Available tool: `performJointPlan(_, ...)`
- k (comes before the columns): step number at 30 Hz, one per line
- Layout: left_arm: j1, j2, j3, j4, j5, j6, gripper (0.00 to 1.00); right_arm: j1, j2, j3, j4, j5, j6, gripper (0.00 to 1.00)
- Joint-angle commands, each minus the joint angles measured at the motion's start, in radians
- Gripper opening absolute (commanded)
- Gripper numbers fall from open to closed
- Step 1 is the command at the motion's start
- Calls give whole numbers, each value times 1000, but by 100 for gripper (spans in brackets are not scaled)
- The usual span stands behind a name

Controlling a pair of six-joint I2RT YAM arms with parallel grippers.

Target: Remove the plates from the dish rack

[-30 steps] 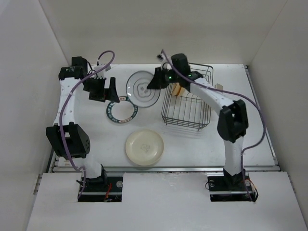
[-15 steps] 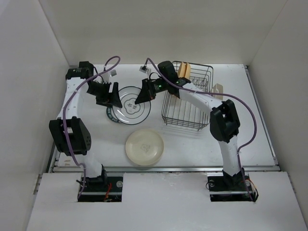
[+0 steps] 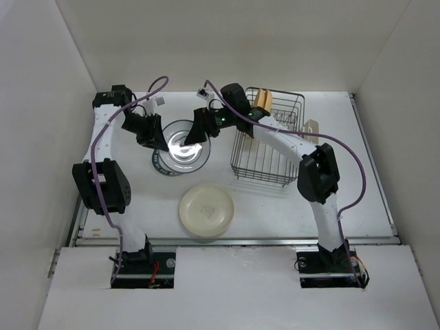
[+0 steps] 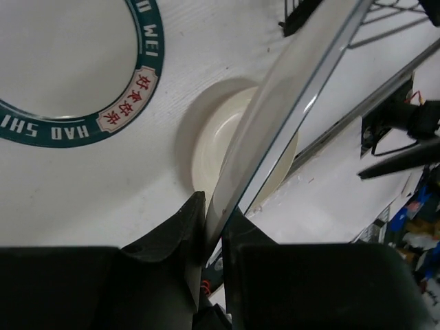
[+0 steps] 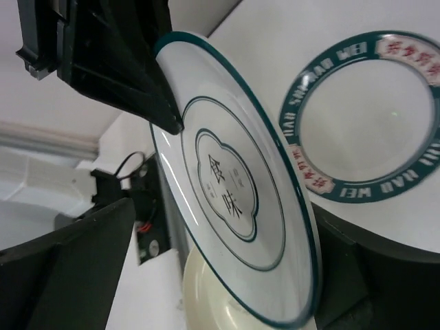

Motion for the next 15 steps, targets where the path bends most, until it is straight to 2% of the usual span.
performJointPlan(1, 75, 46, 52, 44, -97, -108, 0, 8, -30, 97, -98, 232, 3, 100)
performJointPlan(3, 86, 82, 61, 76, -227, -203, 0, -3, -50, 97, -162, 396, 3, 100)
performJointPlan(4, 86, 99, 61, 95, -264, -218, 0, -3, -72, 97, -181, 555, 3, 100)
performJointPlan(7, 86, 176, 72, 127, -294, -239, 0, -14, -106, 88, -221, 756, -20, 100)
performJointPlan(10, 77, 257, 124, 127, -312, -239, 0, -14, -152, 63, -221, 767, -51, 100)
performJointPlan(14, 40, 291, 135, 139, -398, -239, 0, -14, -190, 39, -232, 794, -63, 100)
performJointPlan(15, 40, 302, 135, 139, -409, -239, 3, -14, -205, 39, -242, 810, -63, 100)
